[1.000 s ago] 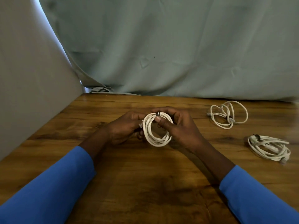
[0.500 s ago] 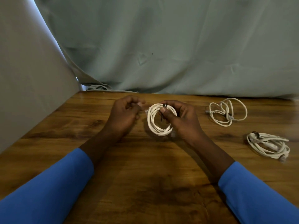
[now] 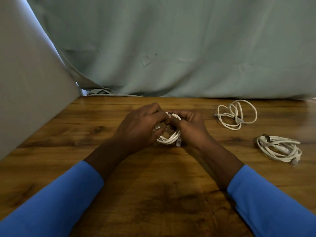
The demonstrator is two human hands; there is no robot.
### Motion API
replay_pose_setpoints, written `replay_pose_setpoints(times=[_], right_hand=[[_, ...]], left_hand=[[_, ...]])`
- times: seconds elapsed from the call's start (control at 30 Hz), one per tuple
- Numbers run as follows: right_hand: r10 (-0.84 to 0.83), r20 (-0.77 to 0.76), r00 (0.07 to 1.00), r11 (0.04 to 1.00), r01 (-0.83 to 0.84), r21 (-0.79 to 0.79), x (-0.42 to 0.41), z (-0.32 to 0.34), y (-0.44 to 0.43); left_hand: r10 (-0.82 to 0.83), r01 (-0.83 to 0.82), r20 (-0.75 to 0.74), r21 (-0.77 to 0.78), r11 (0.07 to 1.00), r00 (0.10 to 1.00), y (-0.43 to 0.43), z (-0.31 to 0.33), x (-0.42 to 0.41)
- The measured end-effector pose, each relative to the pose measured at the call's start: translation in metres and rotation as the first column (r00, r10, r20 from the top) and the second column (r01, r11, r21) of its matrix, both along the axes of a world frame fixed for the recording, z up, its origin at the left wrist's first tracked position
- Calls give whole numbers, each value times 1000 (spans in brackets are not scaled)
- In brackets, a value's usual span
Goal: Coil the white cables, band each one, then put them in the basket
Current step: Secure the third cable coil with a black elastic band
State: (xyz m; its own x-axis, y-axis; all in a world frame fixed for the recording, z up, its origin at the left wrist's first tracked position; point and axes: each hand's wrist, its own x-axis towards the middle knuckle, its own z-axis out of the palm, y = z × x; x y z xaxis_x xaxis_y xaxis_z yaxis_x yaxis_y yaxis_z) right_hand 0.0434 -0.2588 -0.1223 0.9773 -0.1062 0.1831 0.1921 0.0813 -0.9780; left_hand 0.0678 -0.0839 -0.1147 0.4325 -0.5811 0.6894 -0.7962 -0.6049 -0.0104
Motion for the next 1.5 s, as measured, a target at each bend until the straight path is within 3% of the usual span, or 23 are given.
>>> replay_pose_setpoints(times=[0.13, 0.2, 0.3, 0.4, 0.47, 0.6, 0.73, 0.8, 0.9, 1.1, 1.3, 1.5], right_hand=[[88, -87, 992, 985, -74, 154, -2, 3, 2], [115, -71, 991, 983, -103, 150, -1, 1, 1], [133, -13, 991, 989, -132, 60, 2, -1, -1], [122, 145, 982, 968, -85, -235, 4, -2, -6], [102, 236, 966, 926, -6, -378, 5, -1, -7], [89, 291, 953, 924, 30, -381, 6, -2, -8], [79, 268, 960, 932, 24, -362, 9, -4, -7], [38, 229, 973, 945, 40, -325, 11, -6, -5], [-24, 173, 985, 977, 60, -205, 9, -8, -1], [-54, 177, 983, 988, 78, -132, 6, -10, 4], [-76, 163, 984, 997, 77, 0, 2, -9, 10], [-119, 221, 968, 987, 139, -78, 5, -13, 12]], left_hand=[[1, 0, 108, -2, 1000, 994, -1, -3, 0], [-75, 76, 12, -165, 983, 997, 0, -3, 1], [-195, 54, -247, -484, 873, 949, 4, -7, 6], [-251, -6, -384, -556, 831, 888, 6, -12, 9], [-244, -11, -370, -569, 822, 897, 6, -13, 7], [-195, -9, -274, -602, 799, 942, -2, -13, 1], [-225, -87, -326, -721, 687, 918, -13, -16, -3], [-212, -91, -309, -735, 672, 927, -14, -17, -2], [-193, -56, -272, -701, 711, 943, -13, -18, -4], [-146, 1, -206, -577, 817, 968, -9, -15, -1], [-222, 16, -217, -680, 733, 951, -10, -14, -1], [-205, -58, -268, -726, 685, 941, -12, -10, -2]])
